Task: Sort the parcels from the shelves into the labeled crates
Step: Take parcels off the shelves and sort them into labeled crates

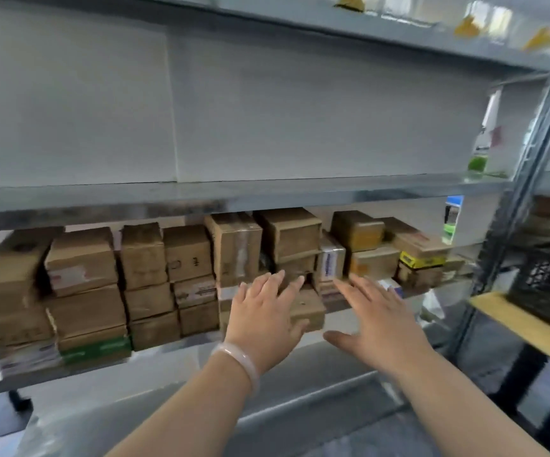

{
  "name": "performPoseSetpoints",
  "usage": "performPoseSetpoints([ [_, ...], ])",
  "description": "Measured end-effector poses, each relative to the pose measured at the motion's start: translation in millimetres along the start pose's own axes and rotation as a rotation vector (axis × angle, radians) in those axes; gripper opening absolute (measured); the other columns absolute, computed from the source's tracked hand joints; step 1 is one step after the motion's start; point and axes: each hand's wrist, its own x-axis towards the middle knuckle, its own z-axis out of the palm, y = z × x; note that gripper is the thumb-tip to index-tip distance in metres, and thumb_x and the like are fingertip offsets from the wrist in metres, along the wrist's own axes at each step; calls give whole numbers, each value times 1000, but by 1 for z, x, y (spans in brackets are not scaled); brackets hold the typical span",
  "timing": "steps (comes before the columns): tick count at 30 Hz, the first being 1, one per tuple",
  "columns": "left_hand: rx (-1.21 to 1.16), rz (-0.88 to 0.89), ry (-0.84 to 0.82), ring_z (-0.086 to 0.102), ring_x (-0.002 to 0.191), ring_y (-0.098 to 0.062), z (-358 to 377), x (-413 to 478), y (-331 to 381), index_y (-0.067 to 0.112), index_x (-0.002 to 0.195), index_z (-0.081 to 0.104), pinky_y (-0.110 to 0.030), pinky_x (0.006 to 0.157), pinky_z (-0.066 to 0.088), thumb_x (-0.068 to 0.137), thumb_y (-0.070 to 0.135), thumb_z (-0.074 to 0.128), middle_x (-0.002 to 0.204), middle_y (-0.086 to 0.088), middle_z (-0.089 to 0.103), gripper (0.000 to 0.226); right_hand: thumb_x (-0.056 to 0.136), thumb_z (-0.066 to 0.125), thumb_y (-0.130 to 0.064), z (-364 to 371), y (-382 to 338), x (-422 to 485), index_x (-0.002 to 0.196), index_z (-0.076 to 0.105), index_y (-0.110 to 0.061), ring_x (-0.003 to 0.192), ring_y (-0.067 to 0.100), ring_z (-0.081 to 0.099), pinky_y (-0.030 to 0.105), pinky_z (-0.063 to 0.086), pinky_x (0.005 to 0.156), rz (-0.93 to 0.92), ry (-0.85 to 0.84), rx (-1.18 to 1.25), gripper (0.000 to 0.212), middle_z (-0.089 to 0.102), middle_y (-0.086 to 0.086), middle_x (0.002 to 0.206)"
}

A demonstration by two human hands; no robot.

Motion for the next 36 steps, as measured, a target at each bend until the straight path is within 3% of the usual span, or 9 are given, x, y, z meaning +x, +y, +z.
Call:
performPoseSetpoints([
  [10, -120, 237, -117, 19, 147, -20, 90, 94, 214, 37, 154, 15, -44, 119, 17, 92, 63, 41, 160, 1, 24, 72, 82, 48, -76, -27, 219, -57, 154, 1, -42, 150, 13, 1, 38, 8, 121, 255, -35, -35, 92, 2, -9, 164],
  [14, -142, 264, -129, 23, 146, -22, 119, 132, 249, 36, 154, 17, -46, 118, 23, 92, 63, 42, 159, 0, 28, 72, 83, 48, -74, -24, 268, -61, 154, 1, -40, 150, 13, 0, 38, 4, 121, 341, -39, -39, 91, 2, -9, 164],
  [19, -217, 310, -166, 22, 147, -21, 164, 180, 285, 37, 153, 19, -46, 119, 22, 92, 61, 46, 160, 2, 26, 71, 83, 49, -74, -8, 318, -47, 154, 5, -42, 149, 14, 6, 36, 9, 121, 435, -36, 12, 89, 8, -9, 163],
  [36, -316, 428, -160, 27, 143, -21, 276, 431, 366, 35, 150, 30, -39, 117, 27, 94, 55, 46, 156, 1, 34, 61, 86, 53, -67, 39, 505, 118, 152, 13, -44, 148, 10, 12, 37, 12, 119, 659, 11, 31, 80, 14, -14, 161],
])
